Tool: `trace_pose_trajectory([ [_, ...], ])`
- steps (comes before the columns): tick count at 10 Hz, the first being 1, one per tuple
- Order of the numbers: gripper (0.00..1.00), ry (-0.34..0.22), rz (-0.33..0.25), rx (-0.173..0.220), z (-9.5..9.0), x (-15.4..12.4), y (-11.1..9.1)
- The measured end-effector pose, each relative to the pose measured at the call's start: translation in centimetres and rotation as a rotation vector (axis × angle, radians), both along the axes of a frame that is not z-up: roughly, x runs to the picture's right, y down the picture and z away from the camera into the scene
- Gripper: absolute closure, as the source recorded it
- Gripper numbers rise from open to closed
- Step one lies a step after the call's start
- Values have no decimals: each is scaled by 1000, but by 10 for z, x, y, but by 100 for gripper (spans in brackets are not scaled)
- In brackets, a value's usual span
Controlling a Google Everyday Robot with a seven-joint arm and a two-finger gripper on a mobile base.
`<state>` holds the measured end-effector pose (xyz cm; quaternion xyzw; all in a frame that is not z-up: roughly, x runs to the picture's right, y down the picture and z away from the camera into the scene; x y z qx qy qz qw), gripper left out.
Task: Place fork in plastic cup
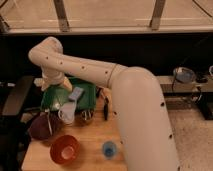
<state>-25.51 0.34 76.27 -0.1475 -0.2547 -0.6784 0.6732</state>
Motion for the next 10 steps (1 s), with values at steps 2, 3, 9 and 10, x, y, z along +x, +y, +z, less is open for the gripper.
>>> trace_pose_trajectory([
  [2, 20, -53, -46, 7, 7, -25, 9],
  [3, 20, -70, -63, 15, 12, -32, 12],
  [9, 20, -169, -96, -42, 29, -69, 49],
  [10, 20, -182, -86, -60, 32, -71, 55],
])
